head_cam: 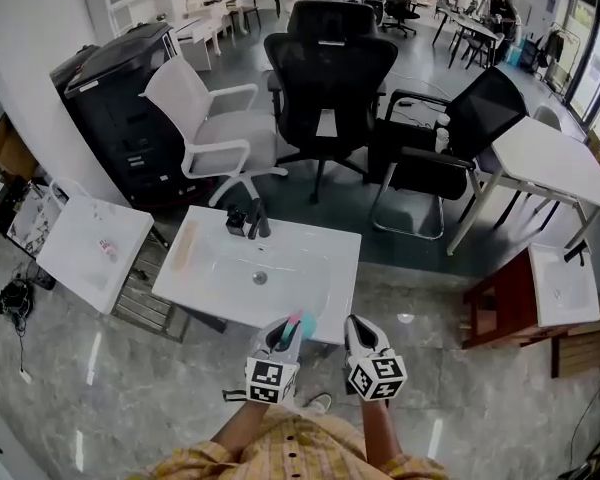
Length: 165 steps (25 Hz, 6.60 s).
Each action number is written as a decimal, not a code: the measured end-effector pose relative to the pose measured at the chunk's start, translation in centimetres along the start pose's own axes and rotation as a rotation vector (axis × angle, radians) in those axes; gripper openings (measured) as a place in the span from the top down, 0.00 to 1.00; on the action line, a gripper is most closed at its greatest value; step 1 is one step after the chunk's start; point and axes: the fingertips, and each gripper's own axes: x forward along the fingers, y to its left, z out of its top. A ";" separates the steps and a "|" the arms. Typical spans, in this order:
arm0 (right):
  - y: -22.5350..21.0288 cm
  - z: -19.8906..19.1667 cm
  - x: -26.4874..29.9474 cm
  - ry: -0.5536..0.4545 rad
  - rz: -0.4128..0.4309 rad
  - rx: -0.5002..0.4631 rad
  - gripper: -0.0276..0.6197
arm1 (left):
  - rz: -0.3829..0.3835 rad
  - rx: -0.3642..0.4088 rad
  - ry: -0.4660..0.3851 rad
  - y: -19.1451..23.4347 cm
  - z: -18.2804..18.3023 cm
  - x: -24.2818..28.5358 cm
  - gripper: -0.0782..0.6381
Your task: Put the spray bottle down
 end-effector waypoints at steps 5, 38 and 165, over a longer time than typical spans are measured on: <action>-0.6 0.6 1.6 0.002 -0.014 -0.001 0.96 | -0.021 0.013 -0.002 0.9 0.6 1.9 0.80; -8.5 3.0 11.0 -0.009 -0.190 0.075 0.96 | -0.235 0.051 0.047 5.2 3.7 17.9 0.80; -6.4 4.4 0.8 -0.070 -0.236 0.024 0.96 | -0.207 0.042 -0.058 -0.6 6.3 12.4 0.89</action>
